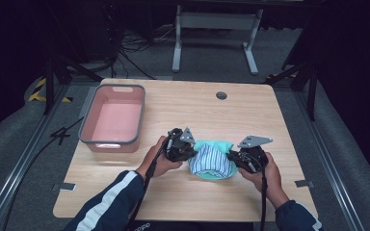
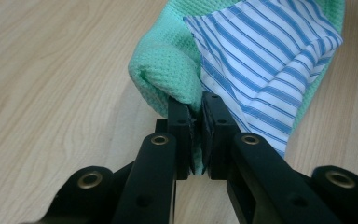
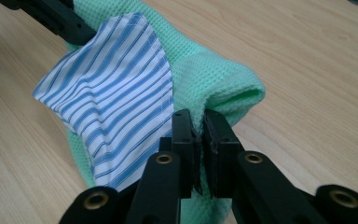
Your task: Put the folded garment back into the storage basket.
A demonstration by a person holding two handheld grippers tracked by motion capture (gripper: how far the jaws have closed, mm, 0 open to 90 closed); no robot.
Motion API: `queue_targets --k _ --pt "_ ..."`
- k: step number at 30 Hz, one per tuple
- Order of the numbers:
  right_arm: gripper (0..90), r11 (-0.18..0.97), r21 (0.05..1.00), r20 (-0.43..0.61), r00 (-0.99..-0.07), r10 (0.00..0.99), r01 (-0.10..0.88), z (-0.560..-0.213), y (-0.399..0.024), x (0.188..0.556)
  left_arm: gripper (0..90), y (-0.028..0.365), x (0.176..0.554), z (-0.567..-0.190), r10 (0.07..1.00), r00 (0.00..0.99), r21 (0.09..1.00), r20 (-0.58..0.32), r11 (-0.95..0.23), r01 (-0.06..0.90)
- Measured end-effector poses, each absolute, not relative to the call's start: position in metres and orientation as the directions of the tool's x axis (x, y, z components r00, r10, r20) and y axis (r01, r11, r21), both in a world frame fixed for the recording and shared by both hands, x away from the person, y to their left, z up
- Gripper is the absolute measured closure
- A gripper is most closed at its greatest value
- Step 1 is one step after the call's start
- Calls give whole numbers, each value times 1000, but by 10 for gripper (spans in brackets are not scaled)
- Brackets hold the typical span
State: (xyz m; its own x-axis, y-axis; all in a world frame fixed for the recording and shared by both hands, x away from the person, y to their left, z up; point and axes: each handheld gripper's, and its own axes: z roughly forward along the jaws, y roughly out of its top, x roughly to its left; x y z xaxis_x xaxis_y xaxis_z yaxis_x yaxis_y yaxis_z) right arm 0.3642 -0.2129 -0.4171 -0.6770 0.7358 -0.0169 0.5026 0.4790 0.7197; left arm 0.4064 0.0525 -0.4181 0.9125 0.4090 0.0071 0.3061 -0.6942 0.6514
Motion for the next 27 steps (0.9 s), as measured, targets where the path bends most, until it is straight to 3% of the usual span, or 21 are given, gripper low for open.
queue_targets --k 27 --pt "837 479 783 -66 -712 699 398 -356 -176 388 836 96 418 -357 473 877 693 77 -658 294"
